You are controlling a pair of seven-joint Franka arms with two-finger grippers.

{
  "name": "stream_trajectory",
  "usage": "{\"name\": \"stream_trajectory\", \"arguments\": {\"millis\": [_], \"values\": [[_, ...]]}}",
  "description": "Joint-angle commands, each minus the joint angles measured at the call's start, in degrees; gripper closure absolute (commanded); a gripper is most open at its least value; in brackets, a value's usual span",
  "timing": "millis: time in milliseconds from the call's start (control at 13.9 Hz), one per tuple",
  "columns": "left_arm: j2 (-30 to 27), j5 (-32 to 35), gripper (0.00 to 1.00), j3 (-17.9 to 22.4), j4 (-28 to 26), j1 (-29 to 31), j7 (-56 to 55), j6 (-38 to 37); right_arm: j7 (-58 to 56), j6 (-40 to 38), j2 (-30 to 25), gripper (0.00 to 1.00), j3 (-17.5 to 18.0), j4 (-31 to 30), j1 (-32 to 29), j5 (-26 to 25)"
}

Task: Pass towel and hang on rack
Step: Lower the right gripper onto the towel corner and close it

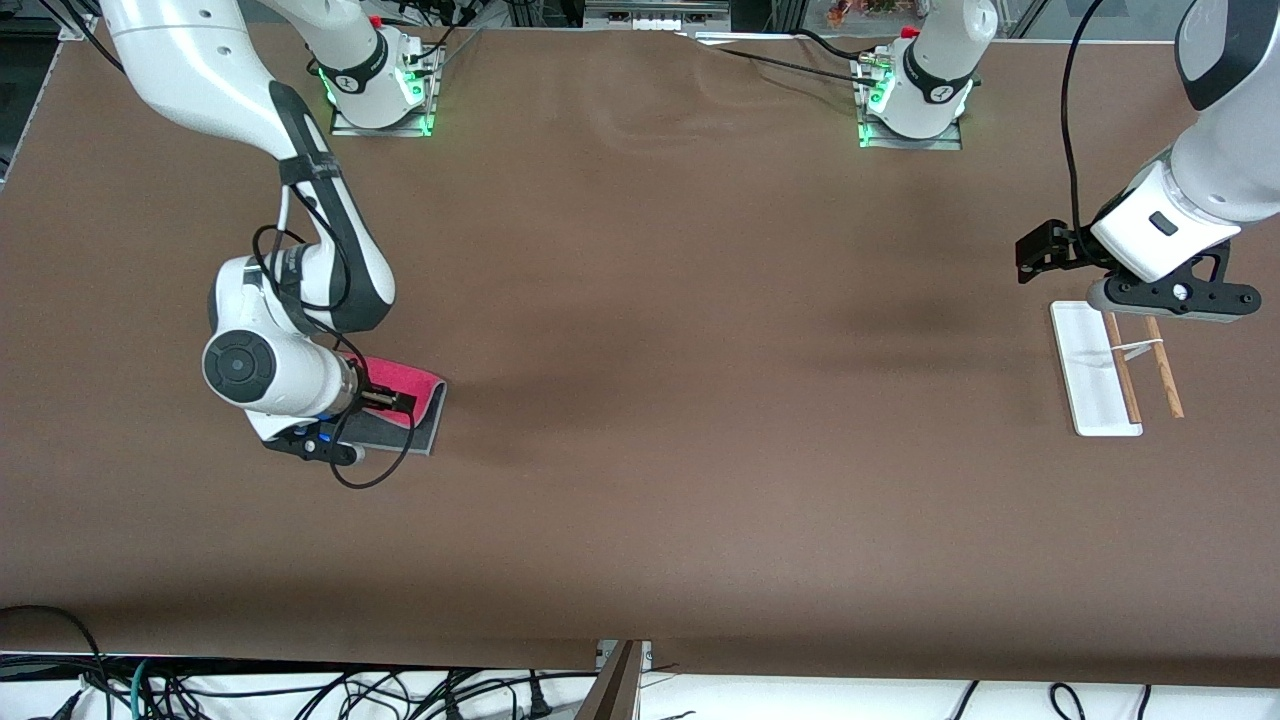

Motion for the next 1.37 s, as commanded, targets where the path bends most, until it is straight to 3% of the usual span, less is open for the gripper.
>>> {"name": "stream_trajectory", "arguments": {"millis": [0,721,1081,1297], "values": [[-0.4,1.0,0.0,-0.1,-0.1,0.0,0.9,0.6,6.1,3.9,2.4,0.01,-0.1,0.7,1.4,1.7],[-0.4,1.0,0.0,-0.1,-0.1,0.2,0.9,0.5,9.1,6.8,9.6,0.07,-0.3,7.1,2.0,1.3],[-0.4,1.0,0.0,-0.1,0.0,0.0,0.9,0.5,9.1,7.2,10.3,0.22,-0.3,7.3,2.0,1.4],[-0.4,1.0,0.0,-0.1,0.0,0.1,0.9,-0.2,7.8,7.0,10.1,0.4,-0.4,7.3,1.8,1.7]]}}
